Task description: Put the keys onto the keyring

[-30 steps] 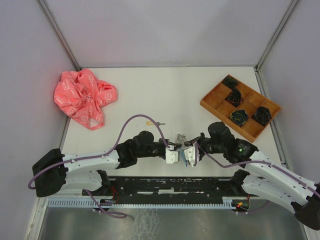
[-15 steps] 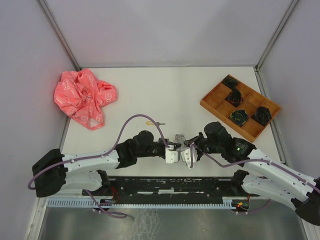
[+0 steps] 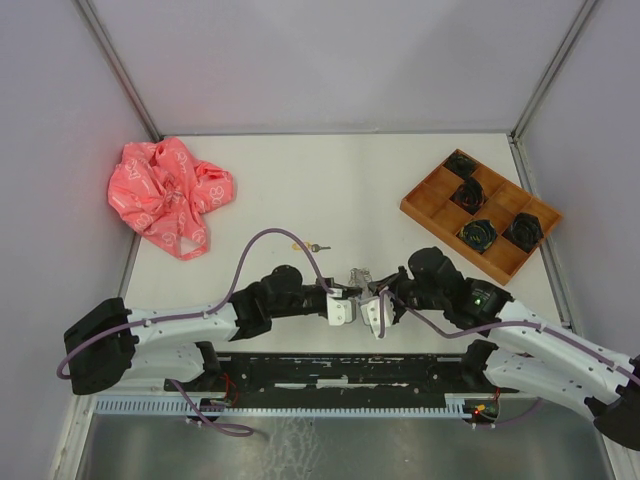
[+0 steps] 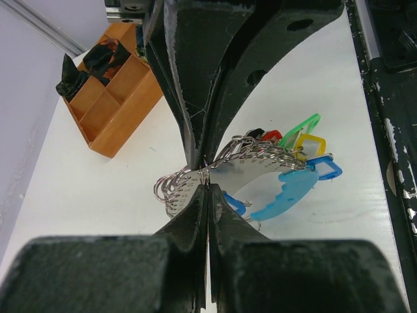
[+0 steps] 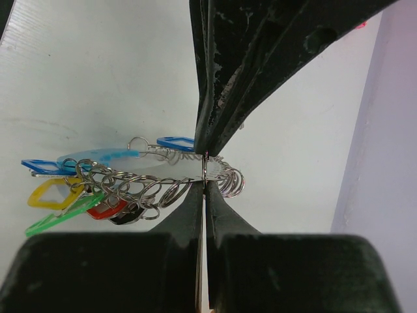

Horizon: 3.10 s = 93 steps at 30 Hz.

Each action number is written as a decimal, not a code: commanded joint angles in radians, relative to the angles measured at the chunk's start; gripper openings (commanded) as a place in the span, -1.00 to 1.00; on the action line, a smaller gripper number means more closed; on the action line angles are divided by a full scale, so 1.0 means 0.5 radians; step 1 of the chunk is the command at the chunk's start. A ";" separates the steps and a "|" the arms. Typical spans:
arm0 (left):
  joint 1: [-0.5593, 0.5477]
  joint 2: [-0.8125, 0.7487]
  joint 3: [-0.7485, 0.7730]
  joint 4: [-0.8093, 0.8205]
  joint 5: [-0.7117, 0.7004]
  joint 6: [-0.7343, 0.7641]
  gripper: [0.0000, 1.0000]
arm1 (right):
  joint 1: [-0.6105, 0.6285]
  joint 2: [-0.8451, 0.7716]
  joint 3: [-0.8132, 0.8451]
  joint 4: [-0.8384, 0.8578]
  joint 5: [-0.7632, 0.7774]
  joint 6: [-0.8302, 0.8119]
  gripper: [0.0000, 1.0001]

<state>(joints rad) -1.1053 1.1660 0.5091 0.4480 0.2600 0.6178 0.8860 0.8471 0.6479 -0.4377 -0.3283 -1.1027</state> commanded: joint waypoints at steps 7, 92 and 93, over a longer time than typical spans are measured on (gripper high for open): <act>-0.014 -0.135 -0.097 0.247 0.052 -0.060 -0.55 | 0.032 -0.043 -0.032 0.041 0.040 0.138 -0.99; 0.418 0.251 0.093 0.027 0.592 -0.798 -0.95 | 0.017 -0.385 -0.435 0.986 -0.049 0.970 -0.99; 0.417 0.272 0.090 0.048 0.586 -0.810 -0.95 | 0.014 -0.382 -0.466 1.086 -0.047 1.037 -0.99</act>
<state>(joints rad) -0.9073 1.2640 0.5762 0.3805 0.5434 0.2920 0.8940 0.6777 0.4484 -0.1879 -0.3279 -0.7799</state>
